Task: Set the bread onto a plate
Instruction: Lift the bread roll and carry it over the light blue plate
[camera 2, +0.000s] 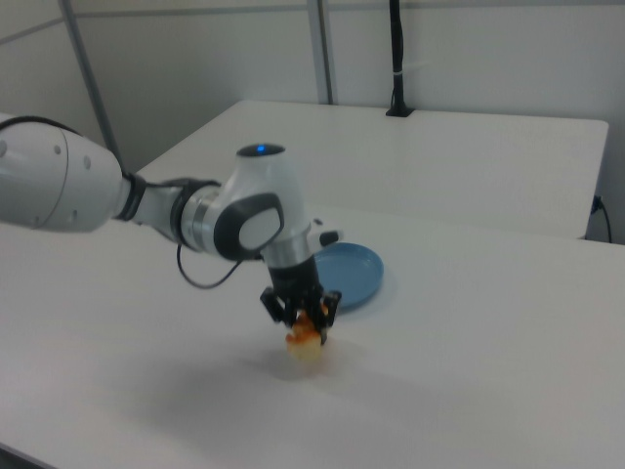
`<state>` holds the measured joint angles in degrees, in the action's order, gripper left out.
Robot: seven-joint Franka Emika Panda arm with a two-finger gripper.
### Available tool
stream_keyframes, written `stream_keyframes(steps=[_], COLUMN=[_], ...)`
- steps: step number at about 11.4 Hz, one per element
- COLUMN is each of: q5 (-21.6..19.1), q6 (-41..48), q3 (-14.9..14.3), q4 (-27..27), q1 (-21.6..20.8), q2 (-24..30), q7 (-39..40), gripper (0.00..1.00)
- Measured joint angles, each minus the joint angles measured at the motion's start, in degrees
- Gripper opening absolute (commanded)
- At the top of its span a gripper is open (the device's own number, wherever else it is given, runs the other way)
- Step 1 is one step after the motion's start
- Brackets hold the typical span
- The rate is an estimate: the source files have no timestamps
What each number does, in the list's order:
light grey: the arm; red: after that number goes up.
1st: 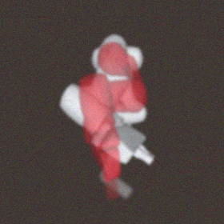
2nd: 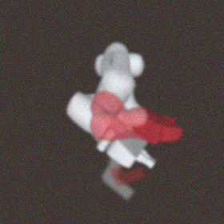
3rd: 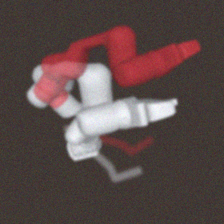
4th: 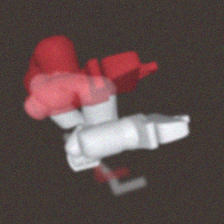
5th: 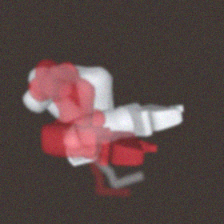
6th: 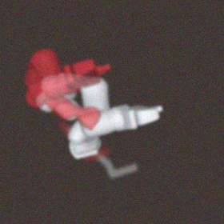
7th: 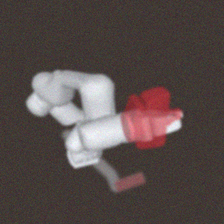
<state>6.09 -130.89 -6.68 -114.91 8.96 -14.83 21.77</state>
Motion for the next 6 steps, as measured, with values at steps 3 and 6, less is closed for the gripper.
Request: stream_keyframes(steps=[3,6], q5=[-5.37,-5.8], q6=[8.36,10.53], q3=[0.05,0.67], q4=[12.27,23.96], q1=[-0.24,-1.8], q2=[-1.46,-10.61], q7=[-1.54,-9.61], gripper=[0.44,0.47])
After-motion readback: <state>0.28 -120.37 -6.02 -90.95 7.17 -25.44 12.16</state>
